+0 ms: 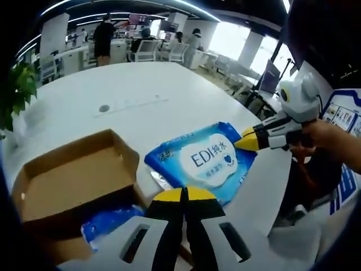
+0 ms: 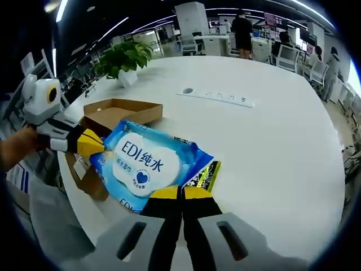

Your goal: Operate the shoe box by opening the lid, removing the specified soft item, and placing it in the target area until the item is outside and the box remains undamaged.

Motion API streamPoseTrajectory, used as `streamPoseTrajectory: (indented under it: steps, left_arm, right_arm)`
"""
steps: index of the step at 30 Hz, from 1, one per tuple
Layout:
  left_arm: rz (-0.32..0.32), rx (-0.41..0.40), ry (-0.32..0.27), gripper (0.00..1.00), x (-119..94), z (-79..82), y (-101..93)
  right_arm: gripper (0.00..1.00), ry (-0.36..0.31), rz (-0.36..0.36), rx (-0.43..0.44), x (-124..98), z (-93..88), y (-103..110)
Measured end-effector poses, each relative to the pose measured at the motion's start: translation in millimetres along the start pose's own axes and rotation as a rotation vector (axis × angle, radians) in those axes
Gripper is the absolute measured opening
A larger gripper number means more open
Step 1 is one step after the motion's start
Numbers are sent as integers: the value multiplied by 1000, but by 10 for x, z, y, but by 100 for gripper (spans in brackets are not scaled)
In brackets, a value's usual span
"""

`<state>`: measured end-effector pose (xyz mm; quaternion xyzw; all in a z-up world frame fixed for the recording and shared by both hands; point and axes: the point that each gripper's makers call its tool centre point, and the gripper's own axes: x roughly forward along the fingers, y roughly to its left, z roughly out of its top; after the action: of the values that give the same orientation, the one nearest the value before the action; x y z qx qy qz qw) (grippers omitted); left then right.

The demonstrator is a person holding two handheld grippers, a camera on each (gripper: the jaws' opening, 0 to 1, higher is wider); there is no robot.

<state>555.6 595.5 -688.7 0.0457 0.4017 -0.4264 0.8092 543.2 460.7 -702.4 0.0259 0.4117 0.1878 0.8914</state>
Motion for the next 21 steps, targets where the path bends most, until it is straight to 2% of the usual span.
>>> streamPoseTrajectory:
  steps: [7, 12, 21]
  left_arm:
    - [5, 27, 37, 0, 188, -5, 27]
    - [21, 82, 83, 0, 337, -60, 81]
    - [39, 139, 133, 0, 474, -110, 157]
  right_arm:
    - [0, 17, -7, 10, 127, -39, -145]
    - [0, 27, -5, 20, 231, -84, -211]
    - [0, 37, 2, 39, 383, -139, -288]
